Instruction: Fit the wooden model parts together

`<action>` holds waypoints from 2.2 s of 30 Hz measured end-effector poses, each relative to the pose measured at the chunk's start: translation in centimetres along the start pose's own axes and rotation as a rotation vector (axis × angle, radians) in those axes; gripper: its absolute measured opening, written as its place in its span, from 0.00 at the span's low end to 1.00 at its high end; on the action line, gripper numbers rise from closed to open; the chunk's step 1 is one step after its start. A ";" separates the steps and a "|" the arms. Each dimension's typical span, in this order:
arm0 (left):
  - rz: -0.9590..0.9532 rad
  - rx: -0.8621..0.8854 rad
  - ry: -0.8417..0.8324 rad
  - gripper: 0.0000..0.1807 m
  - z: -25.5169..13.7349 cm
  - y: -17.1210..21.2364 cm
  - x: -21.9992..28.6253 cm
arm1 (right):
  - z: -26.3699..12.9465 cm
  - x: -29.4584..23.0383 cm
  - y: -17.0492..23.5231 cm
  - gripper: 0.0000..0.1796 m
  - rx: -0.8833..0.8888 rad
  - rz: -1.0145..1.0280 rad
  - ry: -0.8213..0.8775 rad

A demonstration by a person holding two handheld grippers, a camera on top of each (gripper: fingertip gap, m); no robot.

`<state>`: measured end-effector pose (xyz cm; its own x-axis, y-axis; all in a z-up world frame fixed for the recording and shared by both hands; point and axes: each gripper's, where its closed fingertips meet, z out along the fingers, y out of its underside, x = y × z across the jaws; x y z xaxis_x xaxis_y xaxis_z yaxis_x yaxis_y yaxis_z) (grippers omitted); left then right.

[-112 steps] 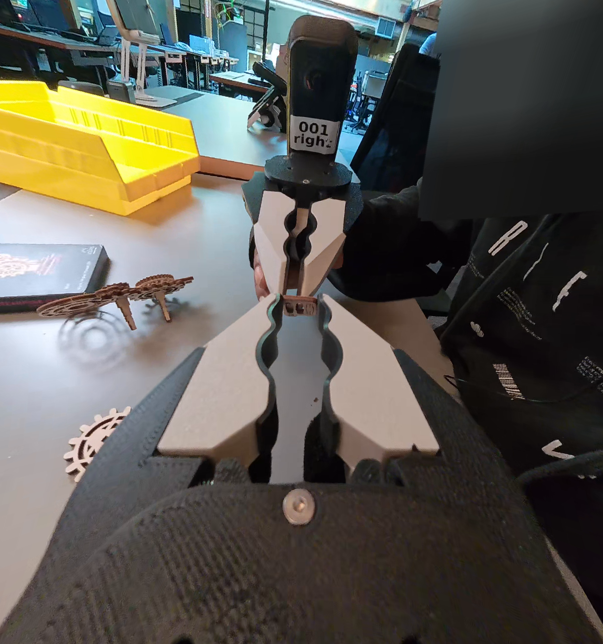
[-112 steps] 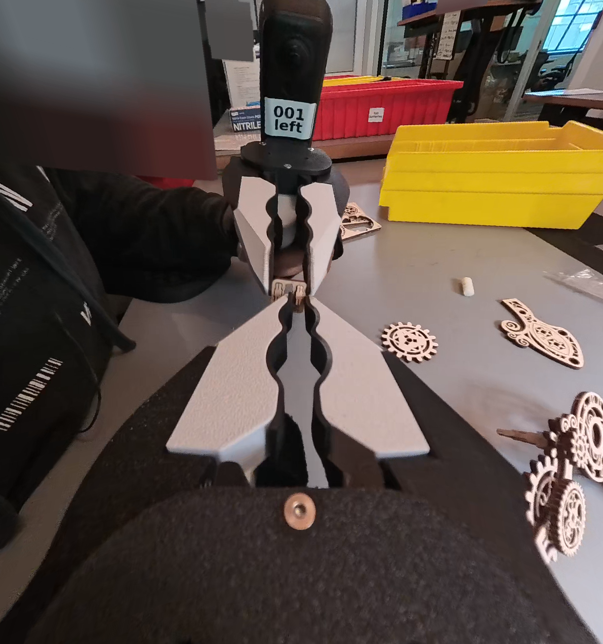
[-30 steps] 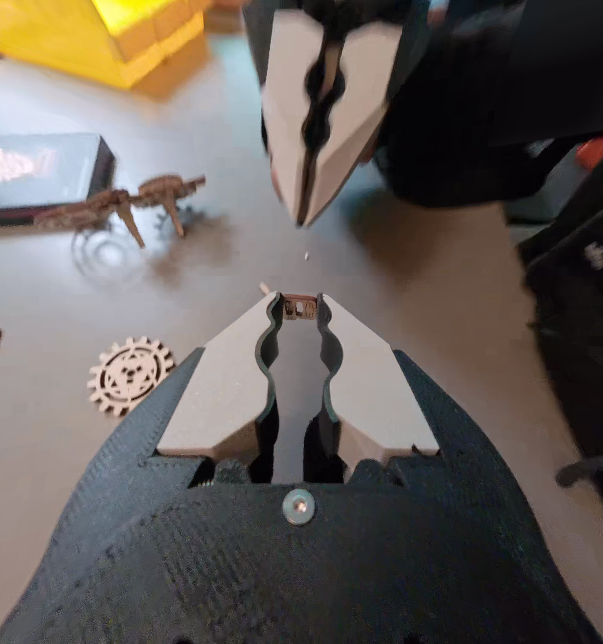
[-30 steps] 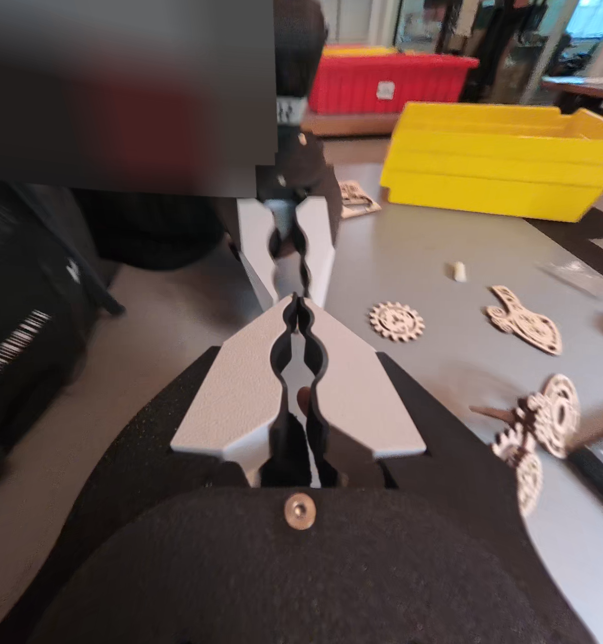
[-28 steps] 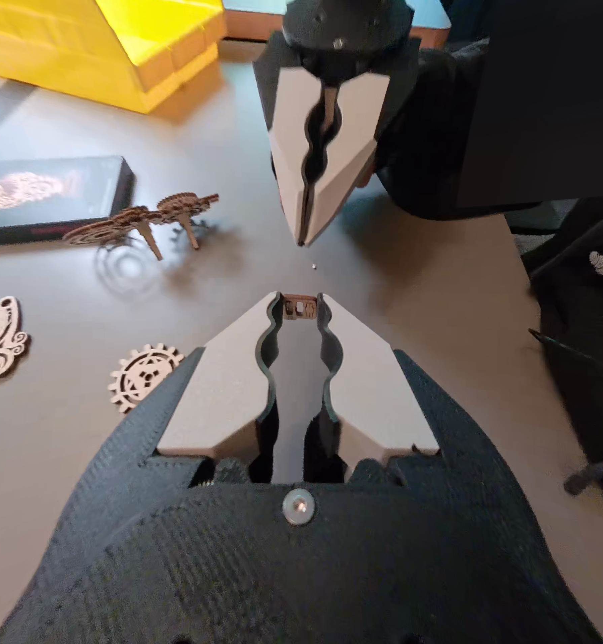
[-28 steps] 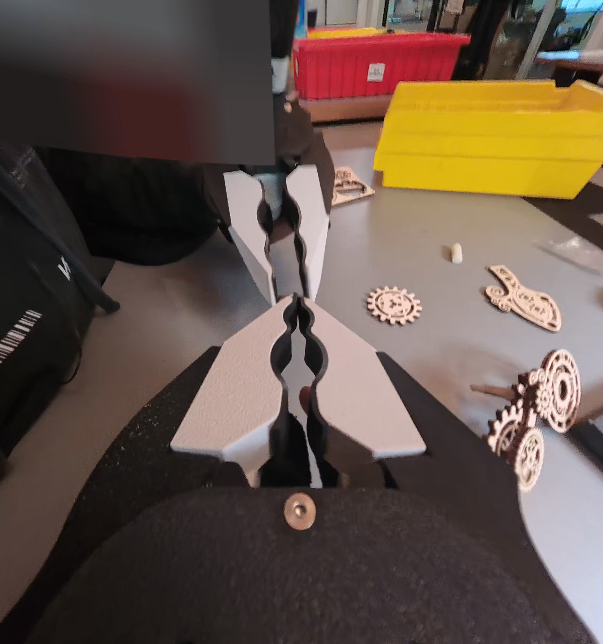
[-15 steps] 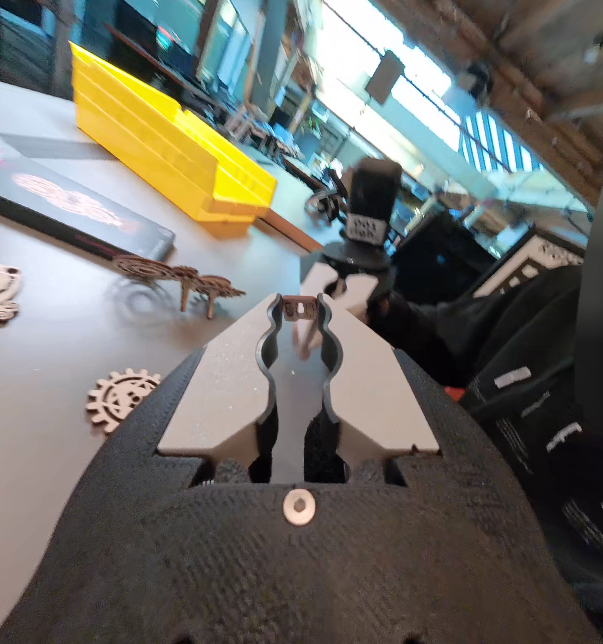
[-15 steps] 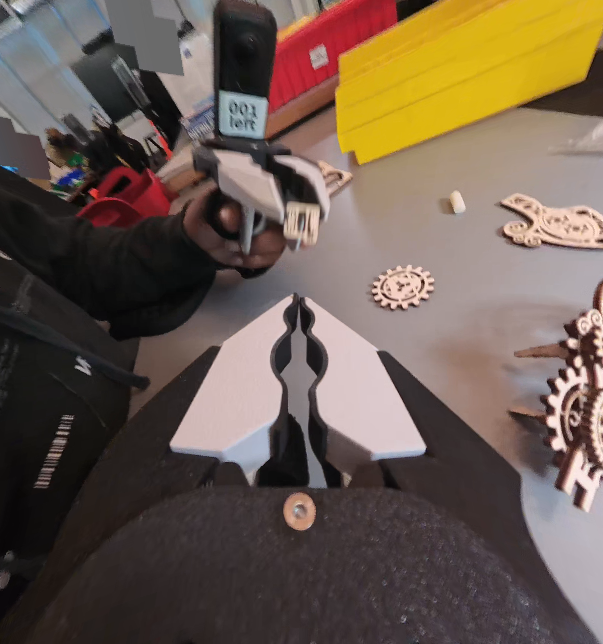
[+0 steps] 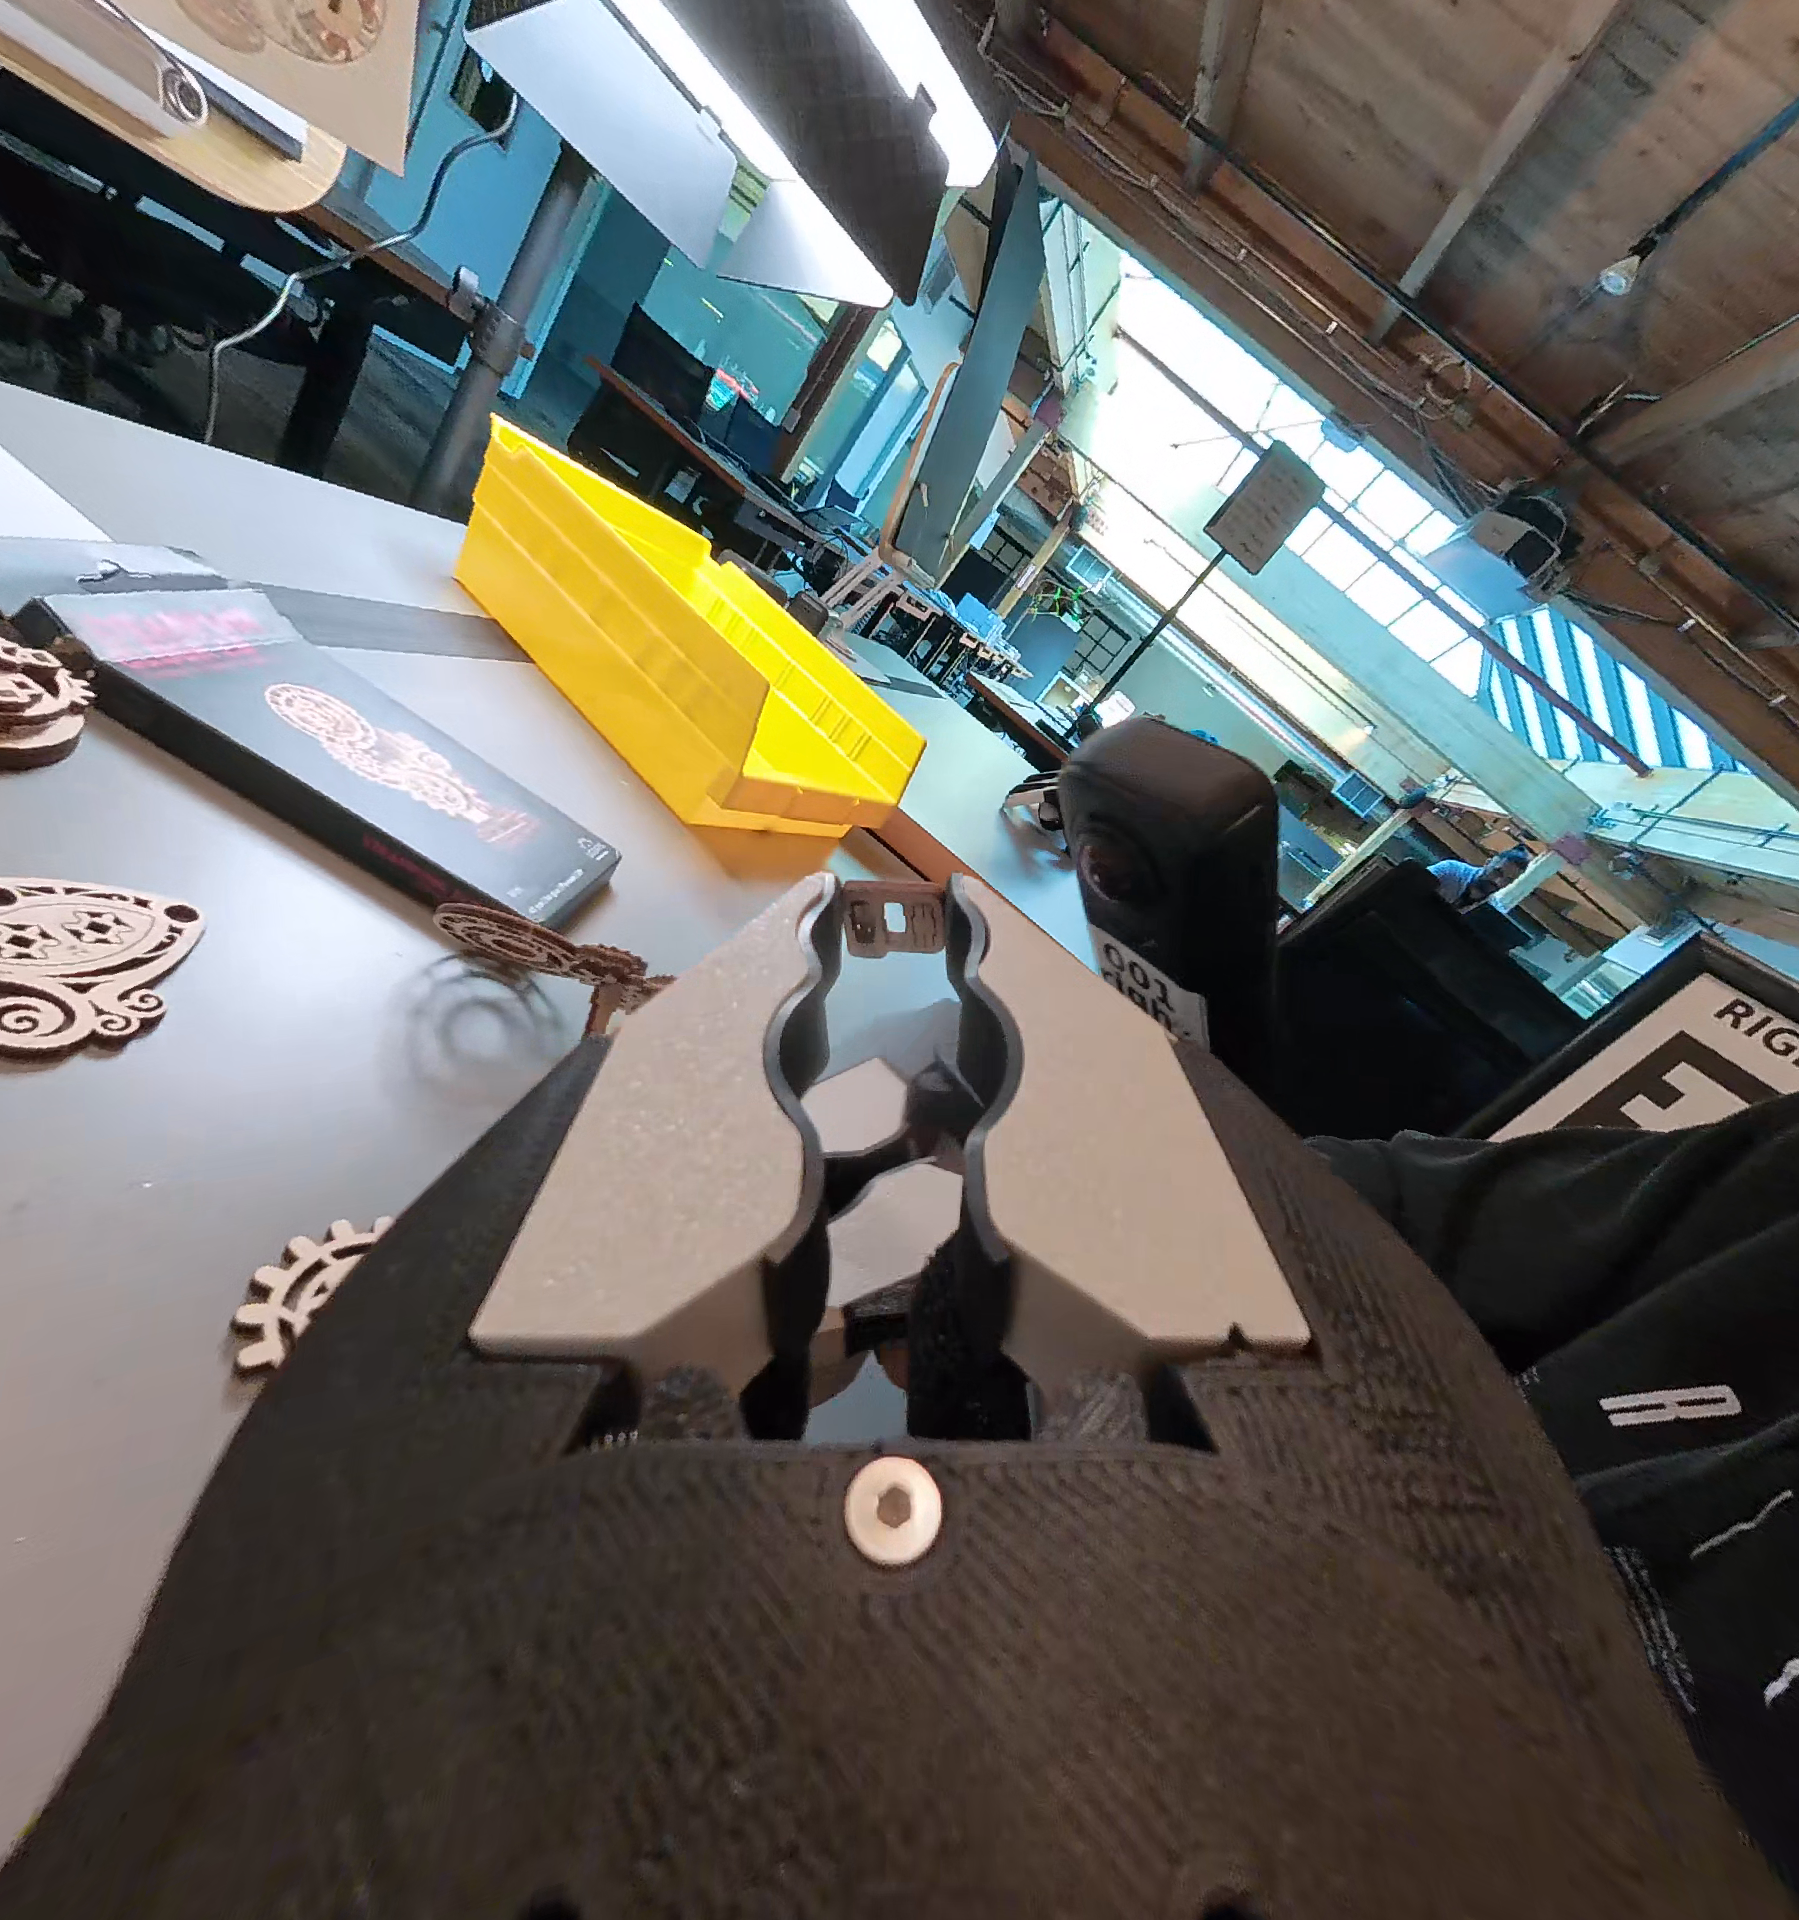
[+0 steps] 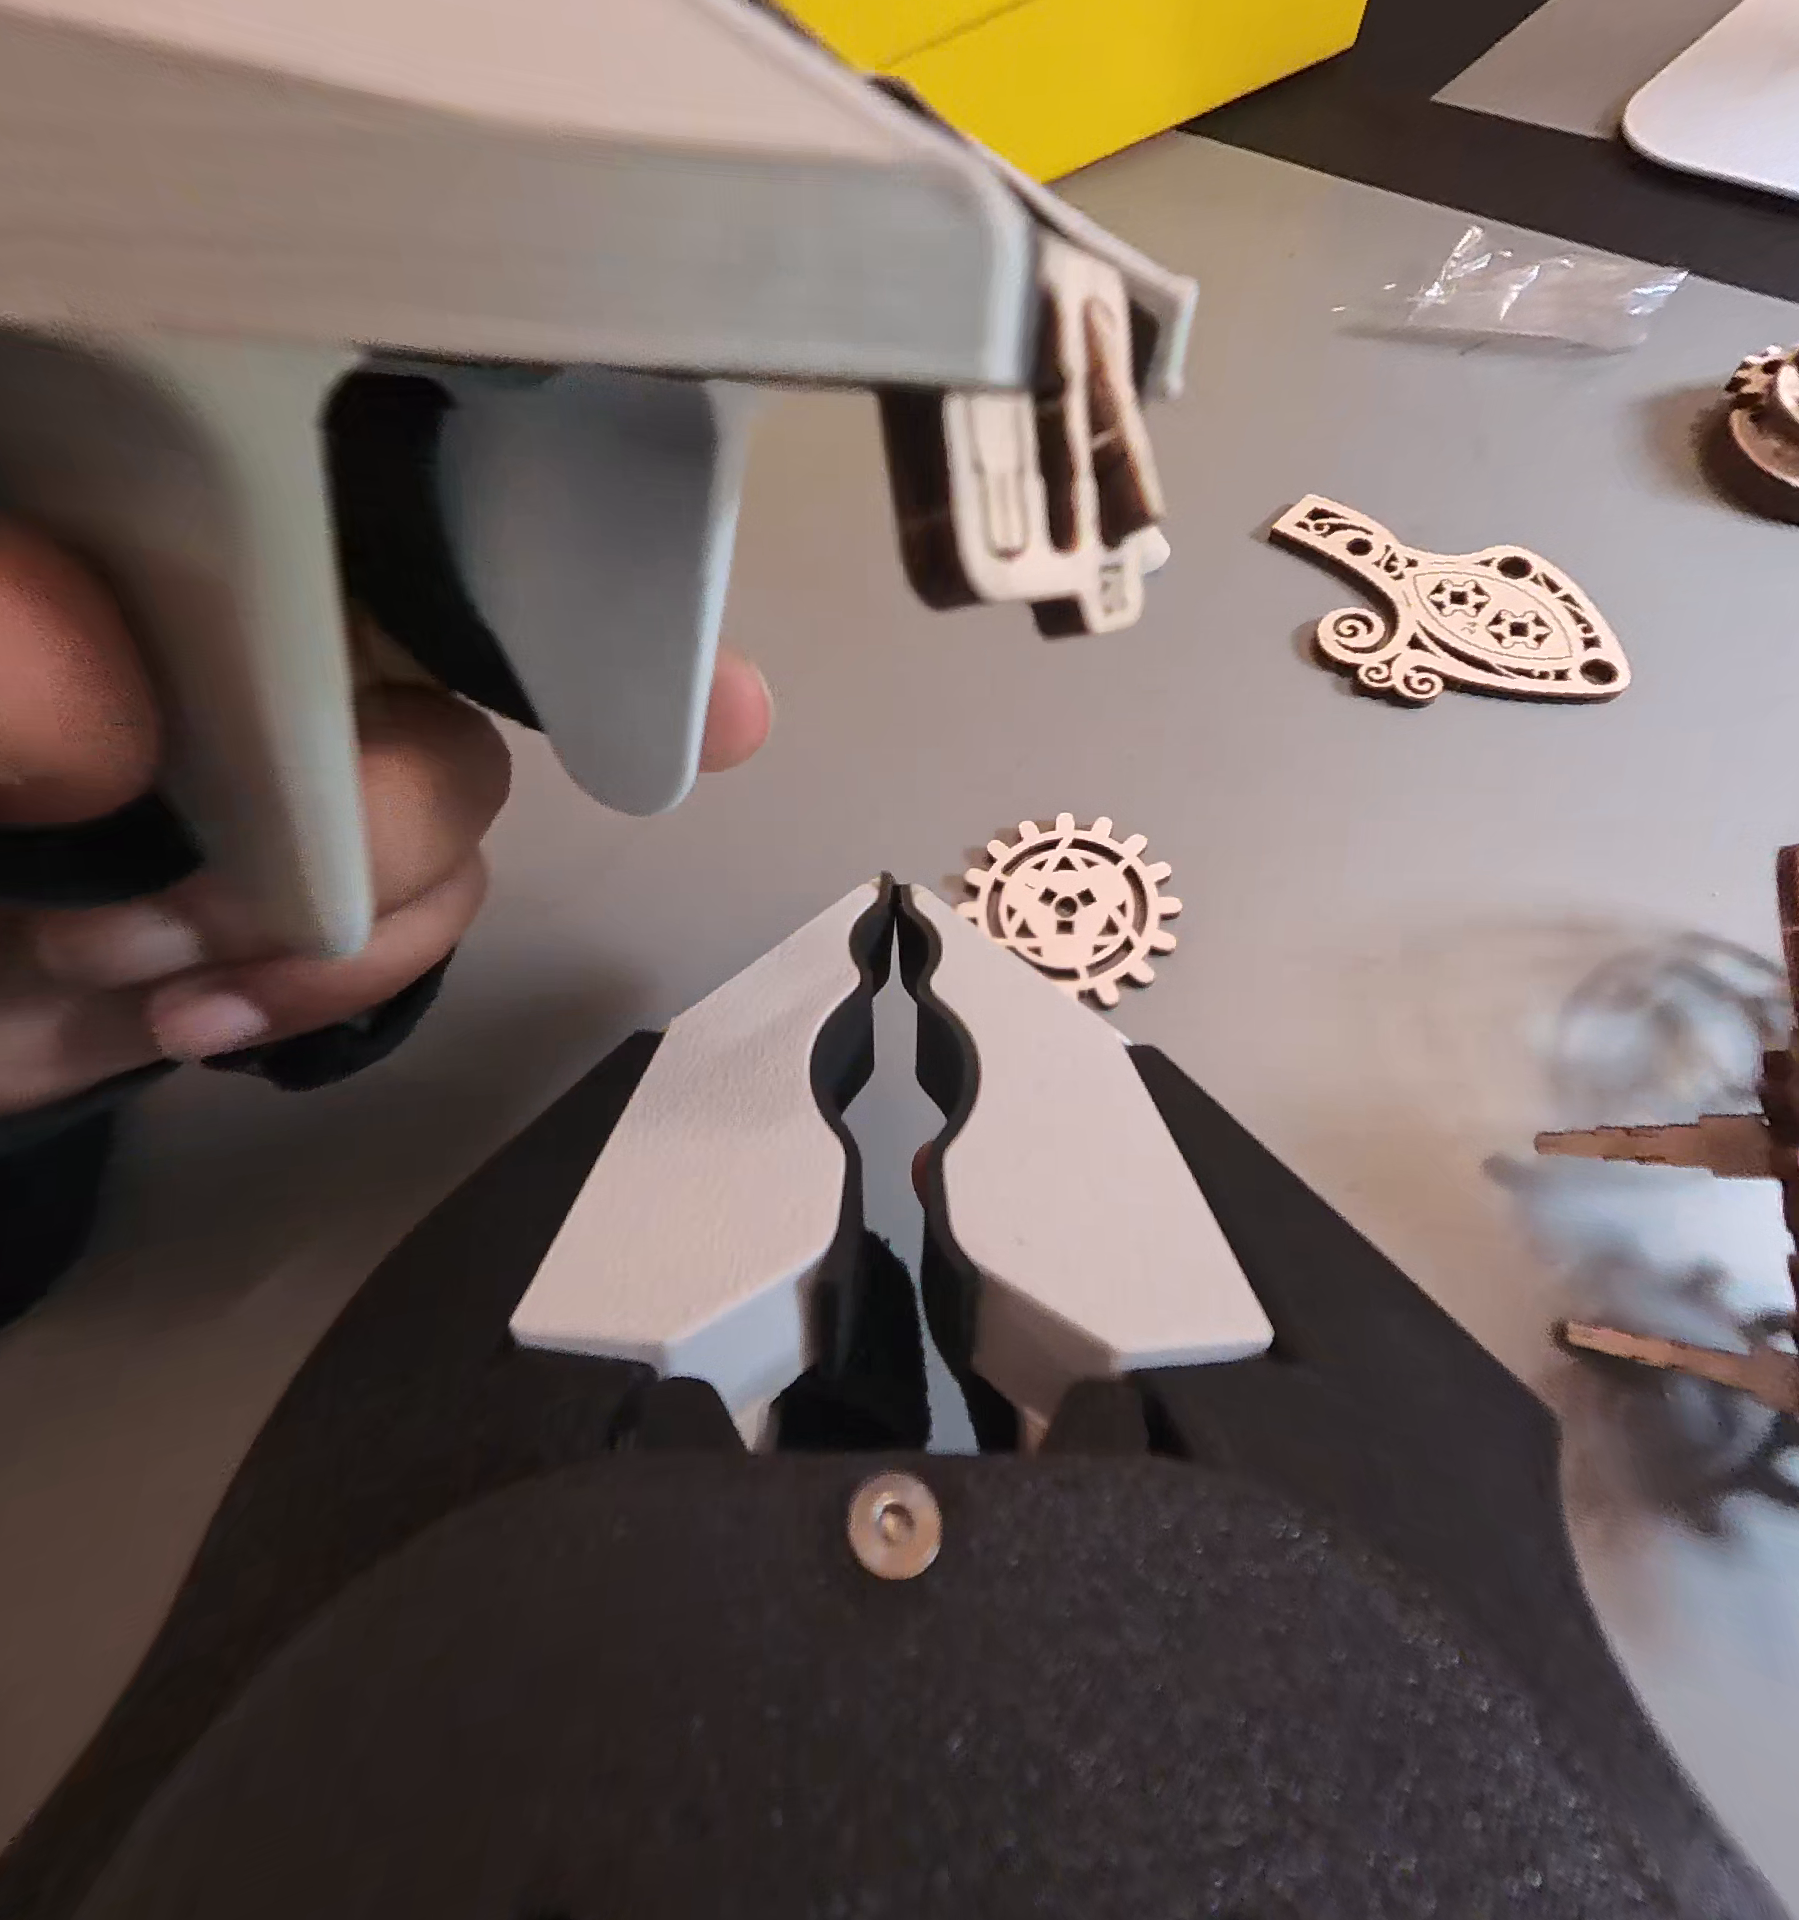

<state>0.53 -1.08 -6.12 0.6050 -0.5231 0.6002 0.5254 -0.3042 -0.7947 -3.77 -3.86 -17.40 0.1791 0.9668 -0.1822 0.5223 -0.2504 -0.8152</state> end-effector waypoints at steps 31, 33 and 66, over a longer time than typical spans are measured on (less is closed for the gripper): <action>0.040 -0.095 -0.202 0.09 -0.3 1.2 -2.6 | 0.7 1.1 0.7 0.00 -0.038 -0.022 0.026; 0.046 -0.098 -0.210 0.10 -0.3 1.2 -2.8 | 0.8 1.0 0.8 0.00 -0.040 -0.019 0.023; -0.113 -0.050 -0.148 0.10 -0.7 1.1 -3.8 | 0.4 0.6 0.3 0.00 -0.011 -0.036 -0.019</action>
<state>-1.57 0.02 -9.36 0.6274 -0.3620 0.6895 0.5663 -0.3956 -0.7230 -3.82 -3.33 -17.97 0.1443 0.9759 -0.1636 0.5376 -0.2161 -0.8150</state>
